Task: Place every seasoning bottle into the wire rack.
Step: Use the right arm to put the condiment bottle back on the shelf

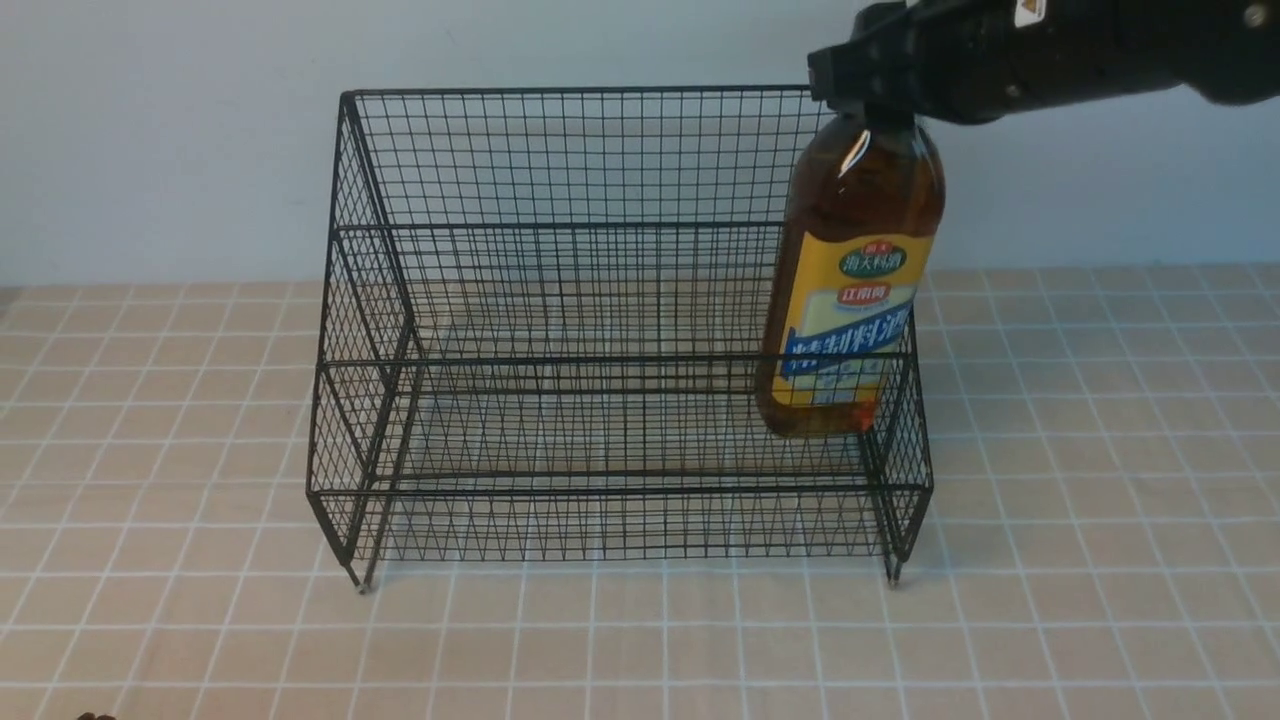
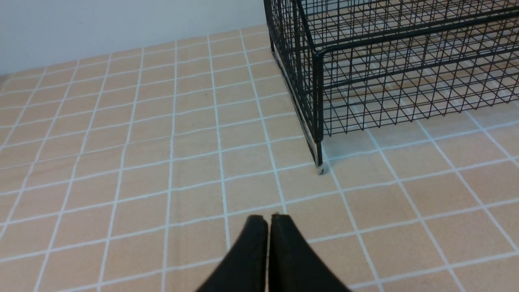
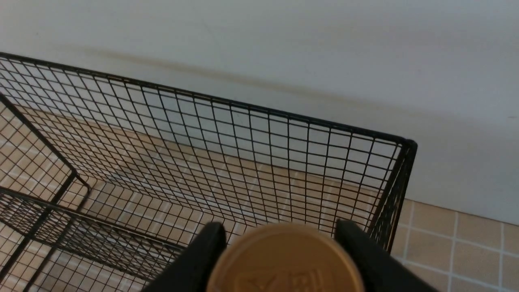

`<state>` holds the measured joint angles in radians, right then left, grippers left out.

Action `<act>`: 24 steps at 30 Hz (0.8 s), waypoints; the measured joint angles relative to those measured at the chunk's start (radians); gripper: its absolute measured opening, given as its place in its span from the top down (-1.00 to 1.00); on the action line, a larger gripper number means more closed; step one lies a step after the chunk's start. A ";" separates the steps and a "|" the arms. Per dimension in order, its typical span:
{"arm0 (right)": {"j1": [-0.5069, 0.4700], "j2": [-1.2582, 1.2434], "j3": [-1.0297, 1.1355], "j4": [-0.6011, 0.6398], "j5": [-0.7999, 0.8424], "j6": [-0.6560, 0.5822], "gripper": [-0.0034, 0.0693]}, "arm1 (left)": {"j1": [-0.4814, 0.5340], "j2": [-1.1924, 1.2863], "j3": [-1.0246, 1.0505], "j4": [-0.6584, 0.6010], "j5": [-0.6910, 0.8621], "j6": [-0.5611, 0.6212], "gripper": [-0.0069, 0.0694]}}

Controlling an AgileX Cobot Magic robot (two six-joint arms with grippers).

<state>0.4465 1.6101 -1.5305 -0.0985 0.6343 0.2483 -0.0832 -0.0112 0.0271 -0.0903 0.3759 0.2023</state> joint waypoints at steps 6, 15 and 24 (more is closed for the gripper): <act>0.000 0.000 0.000 0.018 0.027 0.001 0.03 | 0.000 0.000 0.000 0.000 0.000 0.000 0.84; 0.032 -0.003 -0.005 0.028 0.047 -0.002 -0.07 | 0.000 0.000 0.000 0.000 0.000 0.000 0.84; 0.056 -0.028 -0.021 -0.030 0.012 -0.001 -0.40 | 0.000 0.000 0.000 0.000 0.000 0.000 0.84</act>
<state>0.5028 1.5824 -1.5514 -0.1284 0.6459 0.2473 -0.0832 -0.0112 0.0271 -0.0903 0.3759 0.2023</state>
